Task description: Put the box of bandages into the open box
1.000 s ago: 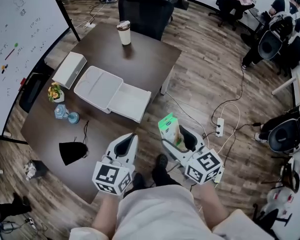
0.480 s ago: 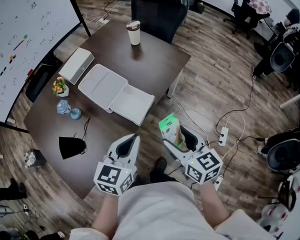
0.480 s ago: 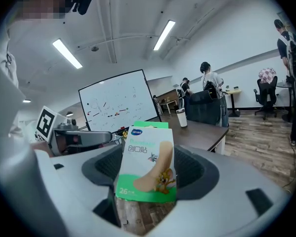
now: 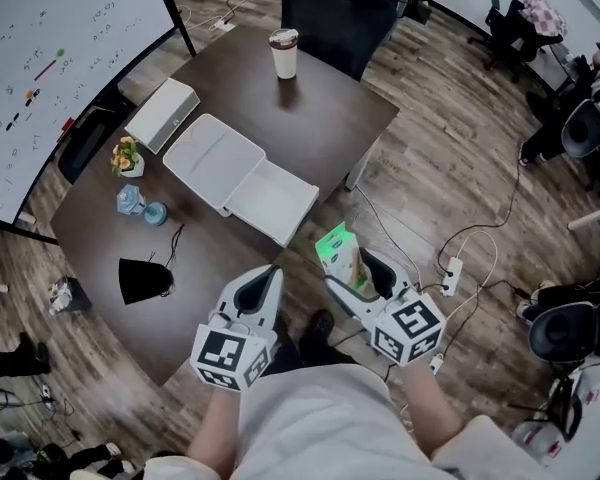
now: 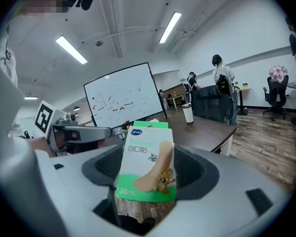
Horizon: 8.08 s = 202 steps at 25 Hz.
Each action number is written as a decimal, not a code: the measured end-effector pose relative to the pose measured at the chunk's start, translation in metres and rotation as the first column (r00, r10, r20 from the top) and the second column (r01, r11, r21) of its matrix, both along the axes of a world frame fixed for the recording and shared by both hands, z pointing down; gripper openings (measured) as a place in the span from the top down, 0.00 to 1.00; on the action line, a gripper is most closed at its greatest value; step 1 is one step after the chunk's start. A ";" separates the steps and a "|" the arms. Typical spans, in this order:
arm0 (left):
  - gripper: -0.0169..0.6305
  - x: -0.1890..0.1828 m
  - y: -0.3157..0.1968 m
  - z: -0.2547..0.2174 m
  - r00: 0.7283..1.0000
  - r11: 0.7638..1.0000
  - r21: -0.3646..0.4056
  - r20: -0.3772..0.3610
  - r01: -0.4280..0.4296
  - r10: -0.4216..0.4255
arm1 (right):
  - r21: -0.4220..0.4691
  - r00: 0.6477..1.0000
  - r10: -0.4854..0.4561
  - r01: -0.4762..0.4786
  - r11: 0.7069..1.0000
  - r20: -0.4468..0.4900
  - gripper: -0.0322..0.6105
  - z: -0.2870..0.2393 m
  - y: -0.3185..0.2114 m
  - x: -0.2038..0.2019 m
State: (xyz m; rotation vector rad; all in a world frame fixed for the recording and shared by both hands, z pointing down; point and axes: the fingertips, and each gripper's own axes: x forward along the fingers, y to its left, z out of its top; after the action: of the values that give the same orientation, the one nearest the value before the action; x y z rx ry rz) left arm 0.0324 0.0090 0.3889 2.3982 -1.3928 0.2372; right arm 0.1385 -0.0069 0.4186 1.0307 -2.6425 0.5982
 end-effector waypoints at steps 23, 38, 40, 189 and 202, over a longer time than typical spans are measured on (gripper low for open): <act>0.97 -0.069 -0.052 0.013 1.000 1.000 -0.023 -0.016 0.018 -0.018 | -0.041 0.983 -0.093 0.087 0.995 -0.161 0.43 0.041 -0.056 -0.080; 0.97 -0.107 -0.098 0.031 0.999 0.999 -0.039 -0.033 -0.011 0.010 | -0.063 0.952 -0.123 0.109 0.992 -0.281 0.44 0.077 -0.093 -0.119; 0.97 -0.111 -0.102 0.033 0.999 0.999 -0.040 -0.036 -0.019 0.017 | -0.068 0.948 -0.125 0.110 0.992 -0.294 0.44 0.083 -0.097 -0.124; 0.97 -0.088 -0.100 0.058 0.998 0.994 -0.094 -0.035 -0.052 0.049 | -0.100 0.799 -0.235 0.216 0.971 -0.553 0.80 0.141 -0.108 -0.126; 0.97 -0.077 -0.060 0.036 0.999 0.998 -0.054 -0.008 0.032 -0.033 | -0.024 0.834 -0.232 0.255 0.967 -0.500 0.87 0.100 -0.073 -0.110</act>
State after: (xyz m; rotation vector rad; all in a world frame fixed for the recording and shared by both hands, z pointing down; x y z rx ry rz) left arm -0.0447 -0.0508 0.4253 2.3283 -1.4025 0.2521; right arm 0.0281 -0.0799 0.5184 0.7146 -2.2711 0.1798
